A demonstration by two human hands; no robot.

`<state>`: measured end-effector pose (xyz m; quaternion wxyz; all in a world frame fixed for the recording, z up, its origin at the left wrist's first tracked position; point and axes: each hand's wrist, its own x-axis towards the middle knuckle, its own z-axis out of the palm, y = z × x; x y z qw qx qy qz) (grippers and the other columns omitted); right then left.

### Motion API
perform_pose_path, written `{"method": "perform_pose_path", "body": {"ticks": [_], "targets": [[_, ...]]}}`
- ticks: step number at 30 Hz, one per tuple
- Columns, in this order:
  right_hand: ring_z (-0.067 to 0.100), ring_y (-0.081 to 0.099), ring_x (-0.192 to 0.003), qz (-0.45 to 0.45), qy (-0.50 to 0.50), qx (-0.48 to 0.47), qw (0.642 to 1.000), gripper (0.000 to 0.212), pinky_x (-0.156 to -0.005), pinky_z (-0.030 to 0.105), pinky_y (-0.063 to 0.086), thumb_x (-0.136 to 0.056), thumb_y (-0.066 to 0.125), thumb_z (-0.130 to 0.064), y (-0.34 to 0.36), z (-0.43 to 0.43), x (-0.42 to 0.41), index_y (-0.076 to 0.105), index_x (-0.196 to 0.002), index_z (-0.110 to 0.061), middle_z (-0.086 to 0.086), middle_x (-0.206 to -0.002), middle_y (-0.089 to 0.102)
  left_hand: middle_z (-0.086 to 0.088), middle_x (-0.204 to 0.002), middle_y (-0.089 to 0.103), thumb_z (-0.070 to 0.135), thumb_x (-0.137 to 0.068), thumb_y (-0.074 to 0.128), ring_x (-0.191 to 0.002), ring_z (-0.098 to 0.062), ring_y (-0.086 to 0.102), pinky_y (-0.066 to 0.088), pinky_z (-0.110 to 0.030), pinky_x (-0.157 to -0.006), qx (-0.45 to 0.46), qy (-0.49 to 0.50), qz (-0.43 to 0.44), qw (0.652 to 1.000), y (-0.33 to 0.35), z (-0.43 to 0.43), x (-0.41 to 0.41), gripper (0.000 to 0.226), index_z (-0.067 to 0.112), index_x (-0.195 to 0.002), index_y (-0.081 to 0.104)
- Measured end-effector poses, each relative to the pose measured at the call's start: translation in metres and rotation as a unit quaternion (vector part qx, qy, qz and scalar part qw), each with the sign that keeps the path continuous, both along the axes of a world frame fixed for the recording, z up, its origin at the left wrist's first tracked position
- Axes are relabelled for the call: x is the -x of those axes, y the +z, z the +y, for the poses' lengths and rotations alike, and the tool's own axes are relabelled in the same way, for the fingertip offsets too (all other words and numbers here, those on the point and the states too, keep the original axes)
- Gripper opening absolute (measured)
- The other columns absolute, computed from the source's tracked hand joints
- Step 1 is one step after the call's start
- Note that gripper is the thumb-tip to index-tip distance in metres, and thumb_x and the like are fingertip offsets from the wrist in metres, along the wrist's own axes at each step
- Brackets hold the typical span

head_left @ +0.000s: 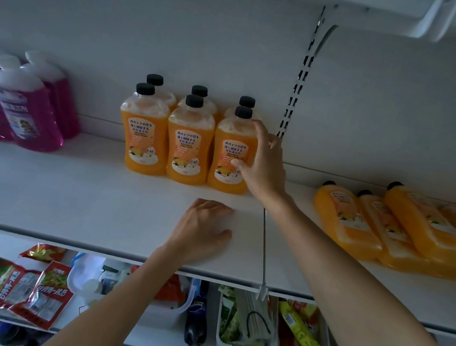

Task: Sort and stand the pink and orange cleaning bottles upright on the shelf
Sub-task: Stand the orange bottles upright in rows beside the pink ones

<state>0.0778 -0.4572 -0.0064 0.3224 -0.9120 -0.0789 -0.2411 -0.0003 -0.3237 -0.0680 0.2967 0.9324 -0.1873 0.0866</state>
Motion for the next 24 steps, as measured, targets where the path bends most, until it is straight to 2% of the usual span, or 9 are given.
{"method": "perform_pose_path", "body": {"ticks": [2, 5, 8, 10, 12, 16, 20, 24], "targets": [[0.022, 0.051, -0.106, 0.024, 0.022, -0.014, 0.999, 0.082, -0.081, 0.039, 0.052, -0.077, 0.074, -0.022, 0.000, -0.003, 0.001, 0.024, -0.142, -0.033, 0.011, -0.128, 0.039, 0.005, -0.131, 0.052, 0.024, -0.086, 0.057, -0.123, -0.013, 0.037, 0.026, -0.017, -0.091, 0.024, 0.006, 0.020, 0.999, 0.002, 0.001, -0.001, 0.041, 0.022, -0.127, 0.054], [0.019, 0.058, -0.099, 0.037, 0.040, -0.106, 0.993, 0.092, -0.084, 0.036, 0.052, -0.075, 0.076, -0.020, -0.001, -0.021, 0.004, 0.018, -0.146, -0.030, 0.010, -0.137, 0.039, 0.003, -0.129, 0.055, 0.020, -0.085, 0.058, -0.121, -0.015, 0.040, 0.028, -0.020, -0.093, 0.044, 0.010, 0.037, 0.998, 0.004, 0.003, -0.002, 0.037, 0.022, -0.123, 0.058], [0.017, 0.064, -0.080, 0.072, 0.003, -0.111, 0.991, 0.081, -0.081, 0.029, 0.049, -0.080, 0.073, -0.025, 0.001, -0.058, 0.011, 0.024, -0.144, -0.025, 0.009, -0.129, 0.047, 0.001, -0.125, 0.057, 0.018, -0.085, 0.059, -0.116, -0.018, 0.045, 0.033, -0.024, -0.093, 0.047, 0.027, 0.054, 0.997, 0.002, 0.002, -0.005, 0.035, 0.021, -0.120, 0.060], [0.016, 0.062, -0.087, 0.089, -0.027, -0.097, 0.991, 0.069, -0.080, 0.028, 0.047, -0.084, 0.068, -0.031, 0.003, -0.087, 0.013, 0.030, -0.141, -0.023, 0.007, -0.125, 0.050, -0.001, -0.122, 0.058, 0.017, -0.084, 0.060, -0.111, -0.020, 0.049, 0.038, -0.028, -0.092, 0.047, 0.042, 0.068, 0.996, 0.001, -0.002, -0.008, 0.032, 0.021, -0.116, 0.062], [0.021, 0.057, -0.103, 0.115, -0.053, -0.080, 0.989, 0.058, -0.084, 0.029, 0.044, -0.089, 0.061, -0.034, 0.006, -0.116, 0.015, 0.036, -0.138, -0.017, 0.009, -0.127, 0.052, -0.001, -0.121, 0.058, 0.020, -0.086, 0.059, -0.111, -0.021, 0.050, 0.041, -0.031, -0.092, 0.051, 0.066, 0.080, 0.993, 0.003, -0.009, -0.014, 0.027, 0.022, -0.113, 0.064], [0.026, 0.046, -0.124, 0.159, -0.098, 0.016, 0.982, 0.045, -0.097, 0.034, 0.039, -0.095, 0.048, -0.027, 0.006, -0.167, 0.028, 0.042, -0.136, -0.009, 0.011, -0.136, 0.048, 0.001, -0.121, 0.060, 0.028, -0.090, 0.053, -0.112, -0.021, 0.050, 0.037, -0.032, -0.090, 0.050, 0.117, 0.089, 0.988, 0.009, -0.044, -0.020, 0.022, 0.026, -0.110, 0.064], [0.026, 0.050, -0.119, 0.195, -0.093, 0.067, 0.974, 0.036, -0.095, 0.034, 0.042, -0.095, 0.043, -0.024, -0.005, -0.199, 0.042, 0.051, -0.128, -0.012, 0.009, -0.129, 0.055, 0.002, -0.120, 0.056, 0.032, -0.088, 0.053, -0.111, -0.020, 0.044, 0.024, -0.031, -0.079, -0.007, 0.142, 0.056, 0.988, 0.007, -0.084, -0.017, 0.019, 0.029, -0.103, 0.064], [0.025, 0.047, -0.119, 0.187, -0.075, 0.099, 0.975, 0.038, -0.099, 0.042, 0.041, -0.094, 0.039, -0.030, -0.012, -0.198, 0.043, 0.049, -0.128, -0.016, 0.008, -0.129, 0.052, 0.001, -0.128, 0.052, 0.039, -0.089, 0.052, -0.119, -0.019, 0.040, 0.025, -0.032, -0.091, -0.018, 0.111, 0.049, 0.992, 0.006, -0.101, -0.018, 0.026, 0.027, -0.111, 0.060]]}}
